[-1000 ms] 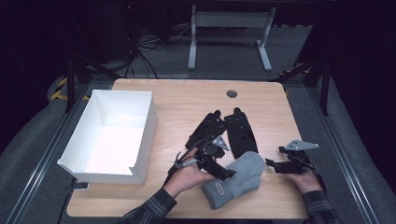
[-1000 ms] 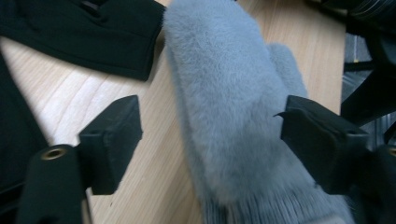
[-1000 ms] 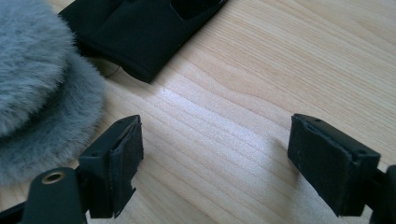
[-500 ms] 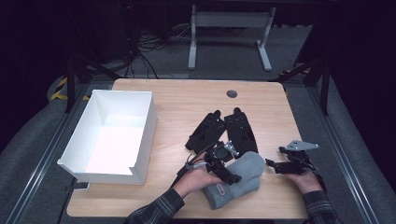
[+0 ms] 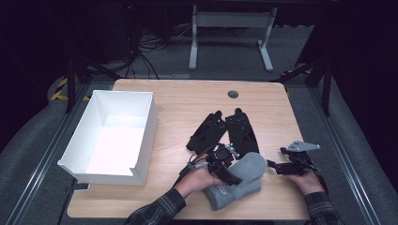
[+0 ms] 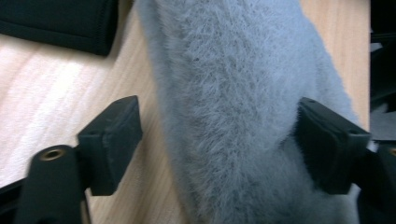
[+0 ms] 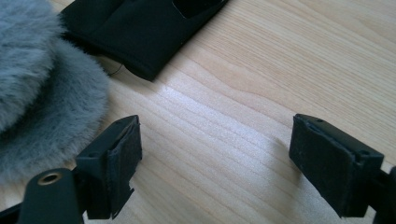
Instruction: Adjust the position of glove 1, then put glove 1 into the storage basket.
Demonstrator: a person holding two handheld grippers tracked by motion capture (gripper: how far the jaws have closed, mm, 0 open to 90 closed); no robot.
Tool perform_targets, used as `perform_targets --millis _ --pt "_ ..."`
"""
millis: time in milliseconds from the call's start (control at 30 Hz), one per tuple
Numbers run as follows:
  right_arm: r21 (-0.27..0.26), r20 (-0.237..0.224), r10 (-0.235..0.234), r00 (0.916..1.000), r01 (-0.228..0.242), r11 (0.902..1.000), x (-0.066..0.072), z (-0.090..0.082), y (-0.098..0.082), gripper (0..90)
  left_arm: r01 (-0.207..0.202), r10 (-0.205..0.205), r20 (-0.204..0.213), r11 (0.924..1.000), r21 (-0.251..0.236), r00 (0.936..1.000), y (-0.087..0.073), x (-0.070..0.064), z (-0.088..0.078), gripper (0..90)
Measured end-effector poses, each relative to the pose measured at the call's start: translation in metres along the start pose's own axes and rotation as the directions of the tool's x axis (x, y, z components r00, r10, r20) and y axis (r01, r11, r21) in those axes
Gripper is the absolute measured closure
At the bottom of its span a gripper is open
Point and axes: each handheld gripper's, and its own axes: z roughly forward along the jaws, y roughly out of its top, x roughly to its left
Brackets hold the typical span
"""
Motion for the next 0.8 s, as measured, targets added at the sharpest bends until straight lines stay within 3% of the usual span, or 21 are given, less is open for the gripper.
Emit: perform_targets --millis 133,400,500,633,800 --pt "-0.001 0.0 0.003 1.0 -0.003 1.0 0.001 -0.001 -0.001 17.4 -0.007 0.006 0.037 0.9998 0.017 0.9993 0.0019 0.0003 0.0008 38.3" --pt "-0.001 -0.001 0.002 1.0 -0.002 1.0 0.001 -0.0009 -0.0009 17.2 -0.007 0.004 0.092 0.9993 0.036 0.9957 0.0029 0.0013 0.0015 54.5" --pt "0.0 -0.001 0.002 1.0 -0.002 1.0 0.001 -0.0009 -0.0009 17.2 0.012 -0.017 0.106 0.999 0.044 0.9942 0.0033 0.0014 0.0013 60.2" --pt "0.0 -0.002 0.0 1.0 0.0 1.0 0.0008 -0.0008 -0.0008 17.1 -0.003 -0.002 0.097 0.9988 0.049 0.9953 0.0041 0.0003 -0.0011 69.4" --pt "0.0 -0.002 0.0 1.0 0.0 1.0 0.0007 -0.0007 -0.0007 17.1 -0.023 0.02 0.075 0.9991 0.035 0.997 0.0046 -0.0046 -0.0054 73.6"
